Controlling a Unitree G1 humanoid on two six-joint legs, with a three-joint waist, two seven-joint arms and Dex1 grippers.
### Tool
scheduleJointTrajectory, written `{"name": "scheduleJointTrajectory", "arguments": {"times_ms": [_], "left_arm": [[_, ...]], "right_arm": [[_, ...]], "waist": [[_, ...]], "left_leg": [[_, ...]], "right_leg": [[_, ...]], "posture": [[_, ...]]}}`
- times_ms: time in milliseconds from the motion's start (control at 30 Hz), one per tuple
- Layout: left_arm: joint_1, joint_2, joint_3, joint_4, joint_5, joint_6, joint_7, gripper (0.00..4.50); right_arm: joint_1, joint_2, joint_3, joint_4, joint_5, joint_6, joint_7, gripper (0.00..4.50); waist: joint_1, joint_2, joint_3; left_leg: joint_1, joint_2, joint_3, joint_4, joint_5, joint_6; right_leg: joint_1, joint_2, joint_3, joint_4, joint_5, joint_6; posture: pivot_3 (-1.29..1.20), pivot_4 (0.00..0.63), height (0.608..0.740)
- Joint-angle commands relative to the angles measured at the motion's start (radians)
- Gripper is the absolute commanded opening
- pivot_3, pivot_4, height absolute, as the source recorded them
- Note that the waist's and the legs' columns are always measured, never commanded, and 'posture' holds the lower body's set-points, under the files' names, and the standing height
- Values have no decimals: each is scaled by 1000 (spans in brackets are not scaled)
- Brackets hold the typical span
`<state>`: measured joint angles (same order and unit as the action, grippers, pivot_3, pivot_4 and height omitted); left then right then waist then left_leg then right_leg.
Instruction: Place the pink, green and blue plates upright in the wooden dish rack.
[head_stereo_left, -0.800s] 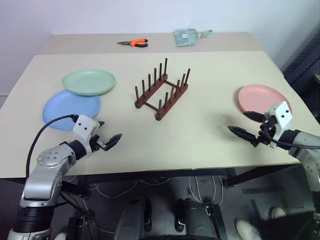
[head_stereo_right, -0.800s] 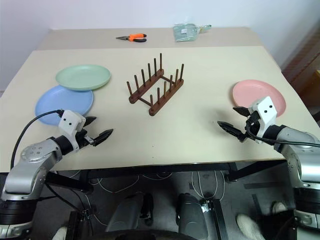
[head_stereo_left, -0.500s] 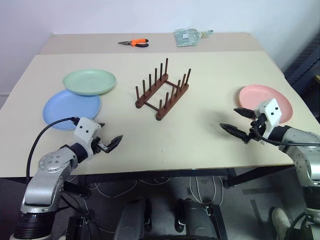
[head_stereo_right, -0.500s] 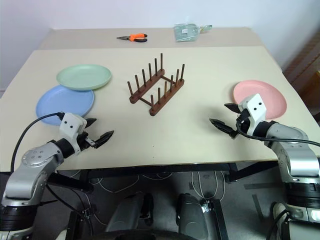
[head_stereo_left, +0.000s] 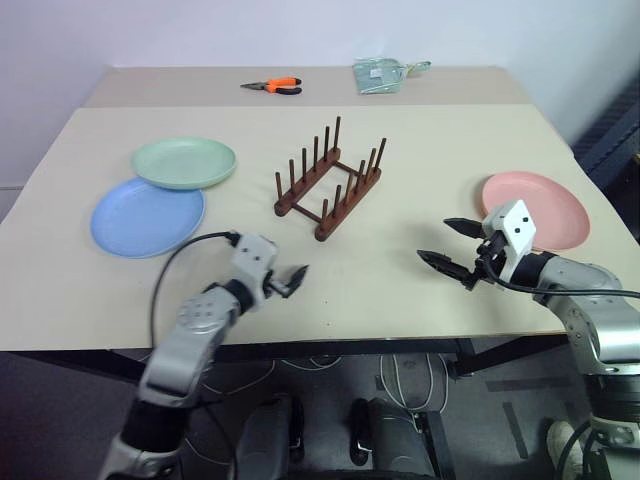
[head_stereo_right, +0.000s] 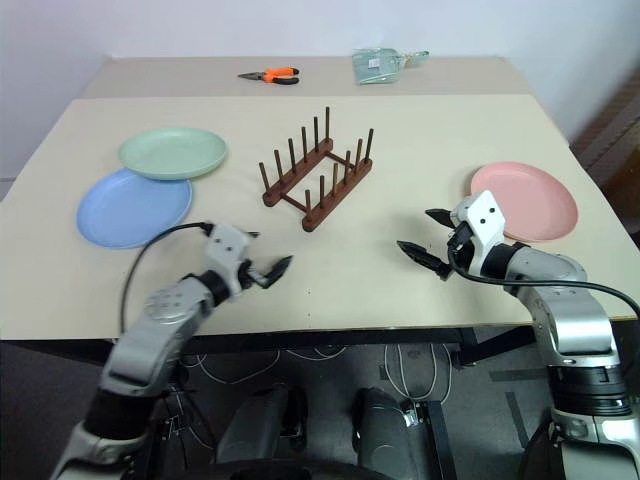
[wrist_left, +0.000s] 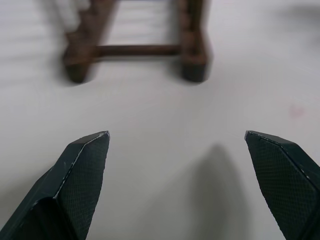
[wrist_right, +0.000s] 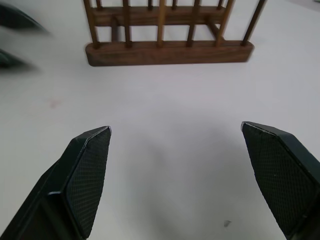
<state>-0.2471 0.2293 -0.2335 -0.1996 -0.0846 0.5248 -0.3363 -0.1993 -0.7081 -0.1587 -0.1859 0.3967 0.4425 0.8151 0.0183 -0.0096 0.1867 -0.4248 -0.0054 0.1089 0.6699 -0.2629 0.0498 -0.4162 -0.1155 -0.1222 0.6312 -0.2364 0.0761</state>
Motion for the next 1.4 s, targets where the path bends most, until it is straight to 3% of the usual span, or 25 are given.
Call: {"name": "scheduleJointTrajectory", "arguments": {"times_ms": [33,267,400,567,600,733,967,1100,1200,1233,1300,1400], "left_arm": [[-105,-56,-31,168,68,-43,56,4492],[-291,-128,-19,497,87,-178,51,4492],[-314,-132,-13,552,83,-239,25,3291],[-270,-88,-30,497,74,-287,-74,859],[-258,-71,-37,471,55,-304,-129,717],[-248,27,-90,439,19,-409,-396,720],[-367,90,-81,650,15,-510,-614,720],[-426,93,-37,777,33,-550,-578,2614],[-417,129,-2,767,38,-492,-540,4055],[-392,150,12,727,32,-462,-535,4055],[-312,200,33,586,8,-390,-551,3753],[-171,248,22,270,-95,-222,-620,2415]], "right_arm": [[26,5,-35,-94,27,24,-32,4272],[78,2,-44,-135,9,19,-66,4272],[63,0,-47,-116,-2,-1,-77,4500],[67,-8,-46,-113,-13,-18,-75,4500],[72,-13,-52,-115,-13,-19,-72,4500],[95,-41,-80,-105,-13,-34,-50,4500],[106,-51,-98,-86,-22,-56,-46,4500],[118,-42,-90,-97,-25,-60,-55,4500],[127,-45,-84,-99,-31,-49,-61,4500],[128,-52,-78,-93,-42,-47,-61,4500],[131,-64,-62,-74,-64,-36,-62,3633],[118,-60,-16,-37,-104,-35,-71,2131]], "waist": [[0,1,0],[-2,1,-1],[-3,1,-1],[-6,1,-1],[-7,2,-2],[-6,3,-2],[-4,3,-2],[-5,3,-2],[-8,3,-2],[-12,3,-2],[-21,4,-3],[-35,5,-3]], "left_leg": [[1,0,0,0,0,0],[3,0,-1,2,-1,2],[3,0,-2,5,-2,3],[3,1,-2,7,-2,3],[3,1,-2,7,-2,3],[3,1,-2,7,-3,3],[1,1,-3,9,-4,4],[0,1,-3,9,-4,5],[1,1,-3,9,-4,5],[1,1,-3,9,-4,5],[1,2,-3,9,-4,5],[1,2,-3,8,-4,5]], "right_leg": [[0,0,0,0,0,0],[4,-1,-1,0,0,0],[5,-1,-1,0,0,0],[5,-1,-1,1,0,0],[5,-1,-1,1,0,0],[5,-1,-1,0,0,0],[5,-2,-2,0,0,0],[5,-2,-3,0,0,1],[5,-2,-3,0,0,1],[5,-2,-2,0,0,1],[5,-1,-2,1,0,1],[5,-1,-2,1,0,1]], "posture": [[0,150,740],[0,150,740],[0,150,740],[0,150,740],[0,150,740],[0,150,740],[0,150,740],[0,150,740],[0,150,740],[0,150,740],[0,150,740],[0,150,740]]}}
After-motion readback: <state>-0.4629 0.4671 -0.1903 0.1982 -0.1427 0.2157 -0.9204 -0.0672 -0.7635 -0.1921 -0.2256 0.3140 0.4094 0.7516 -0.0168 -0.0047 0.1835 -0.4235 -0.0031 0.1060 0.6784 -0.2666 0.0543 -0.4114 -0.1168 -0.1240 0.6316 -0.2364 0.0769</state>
